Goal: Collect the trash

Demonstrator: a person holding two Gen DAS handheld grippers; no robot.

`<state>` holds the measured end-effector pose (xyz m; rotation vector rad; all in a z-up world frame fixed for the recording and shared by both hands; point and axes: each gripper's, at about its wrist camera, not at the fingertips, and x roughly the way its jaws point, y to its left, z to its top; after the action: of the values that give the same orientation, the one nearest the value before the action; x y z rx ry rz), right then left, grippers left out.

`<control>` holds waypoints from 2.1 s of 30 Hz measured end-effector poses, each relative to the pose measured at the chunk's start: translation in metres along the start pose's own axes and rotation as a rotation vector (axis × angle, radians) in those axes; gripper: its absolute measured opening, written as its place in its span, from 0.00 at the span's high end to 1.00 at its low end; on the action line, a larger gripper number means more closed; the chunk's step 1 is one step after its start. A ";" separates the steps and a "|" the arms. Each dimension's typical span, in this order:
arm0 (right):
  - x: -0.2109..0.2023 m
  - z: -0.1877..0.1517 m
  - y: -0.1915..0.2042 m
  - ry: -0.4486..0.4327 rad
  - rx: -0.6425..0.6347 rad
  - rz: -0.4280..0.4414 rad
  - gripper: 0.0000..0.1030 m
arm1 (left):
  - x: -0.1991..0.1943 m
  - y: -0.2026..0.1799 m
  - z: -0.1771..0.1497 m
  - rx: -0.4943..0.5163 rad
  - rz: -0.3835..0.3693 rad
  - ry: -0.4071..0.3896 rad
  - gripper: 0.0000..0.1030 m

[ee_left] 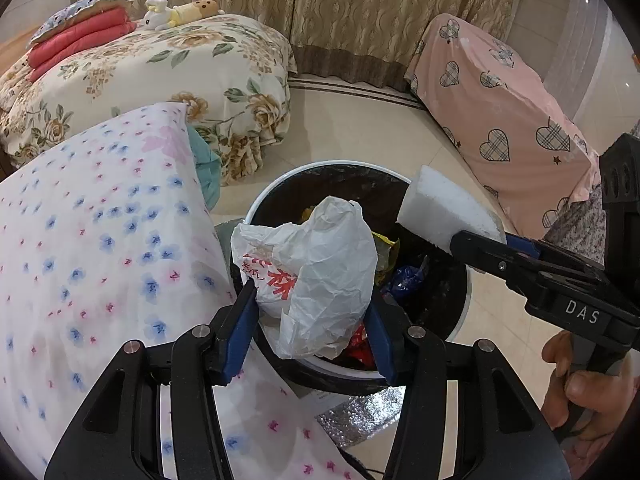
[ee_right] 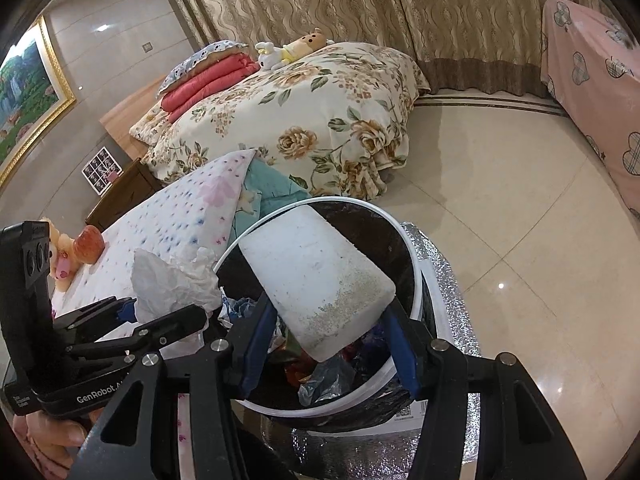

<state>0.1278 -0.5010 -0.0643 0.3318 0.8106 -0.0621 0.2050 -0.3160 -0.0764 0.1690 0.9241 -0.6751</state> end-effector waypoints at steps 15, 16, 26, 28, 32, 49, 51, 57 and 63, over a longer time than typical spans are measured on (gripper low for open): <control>-0.007 0.001 -0.016 -0.008 0.094 0.025 0.34 | -0.016 0.007 -0.012 -0.003 0.016 -0.018 0.27; -0.011 0.000 -0.014 -0.014 0.097 0.026 0.34 | -0.019 0.009 -0.017 -0.010 0.022 -0.025 0.27; -0.041 -0.033 0.036 -0.089 0.074 0.077 0.24 | -0.077 0.036 -0.076 -0.119 0.083 -0.133 0.23; -0.042 -0.045 0.049 -0.095 0.070 0.100 0.21 | -0.091 0.046 -0.090 -0.148 0.102 -0.154 0.21; -0.041 -0.065 0.078 -0.096 0.031 0.116 0.21 | -0.117 0.065 -0.114 -0.194 0.155 -0.192 0.20; -0.124 -0.084 0.149 -0.423 -0.151 0.003 0.00 | -0.236 0.070 -0.165 -0.248 0.469 -0.549 0.00; -0.121 -0.086 0.152 -0.427 -0.163 0.001 0.00 | -0.239 0.073 -0.170 -0.243 0.483 -0.573 0.00; -0.105 -0.095 0.162 -0.409 -0.220 -0.010 0.00 | -0.238 0.075 -0.177 -0.230 0.531 -0.595 0.00; -0.097 -0.101 0.164 -0.387 -0.224 0.002 0.00 | -0.236 0.079 -0.180 -0.223 0.562 -0.589 0.00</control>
<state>0.0197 -0.3208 -0.0150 0.1022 0.4280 -0.0317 0.0322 -0.0702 -0.0120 0.0208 0.3456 -0.0765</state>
